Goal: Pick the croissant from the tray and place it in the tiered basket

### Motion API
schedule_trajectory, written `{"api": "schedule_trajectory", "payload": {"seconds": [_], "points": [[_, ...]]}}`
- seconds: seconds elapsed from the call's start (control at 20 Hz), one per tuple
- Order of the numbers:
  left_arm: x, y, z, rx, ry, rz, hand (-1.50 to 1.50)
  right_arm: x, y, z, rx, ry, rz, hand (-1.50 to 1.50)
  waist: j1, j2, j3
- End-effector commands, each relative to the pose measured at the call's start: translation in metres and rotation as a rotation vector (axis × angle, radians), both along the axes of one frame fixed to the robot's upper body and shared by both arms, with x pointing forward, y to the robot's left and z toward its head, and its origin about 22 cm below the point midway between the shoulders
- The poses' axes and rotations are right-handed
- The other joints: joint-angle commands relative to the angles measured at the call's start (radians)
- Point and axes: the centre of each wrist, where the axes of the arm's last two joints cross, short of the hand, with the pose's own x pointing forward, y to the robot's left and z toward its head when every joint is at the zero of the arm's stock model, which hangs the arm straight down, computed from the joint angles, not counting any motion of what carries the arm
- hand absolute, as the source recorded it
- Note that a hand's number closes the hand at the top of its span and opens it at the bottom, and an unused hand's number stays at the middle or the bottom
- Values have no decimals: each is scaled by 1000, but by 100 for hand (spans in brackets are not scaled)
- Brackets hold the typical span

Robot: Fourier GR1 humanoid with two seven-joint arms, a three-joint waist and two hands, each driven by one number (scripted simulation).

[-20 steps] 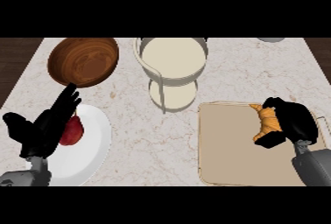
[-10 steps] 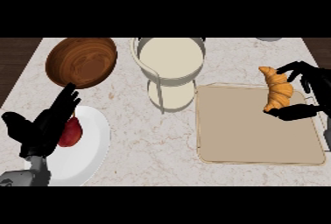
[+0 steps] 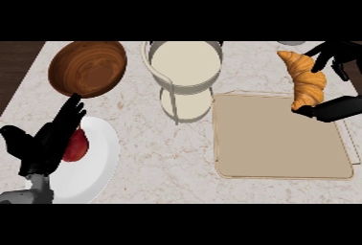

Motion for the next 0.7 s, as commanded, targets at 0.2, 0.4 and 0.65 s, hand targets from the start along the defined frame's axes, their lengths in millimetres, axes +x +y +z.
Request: {"api": "schedule_trajectory", "payload": {"seconds": [0.2,0.4,0.65], "points": [[-3,15,14,-1,-2,-6,0,0,71,51,7,28,79,150,7,1,0],[5,-8,6,3,2,-23,0,-13,142,49,14,28,97,150,5,0,0],[0,-1,-4,11,3,-26,0,5,187,49,8,75,79,150,10,2,0]]}}
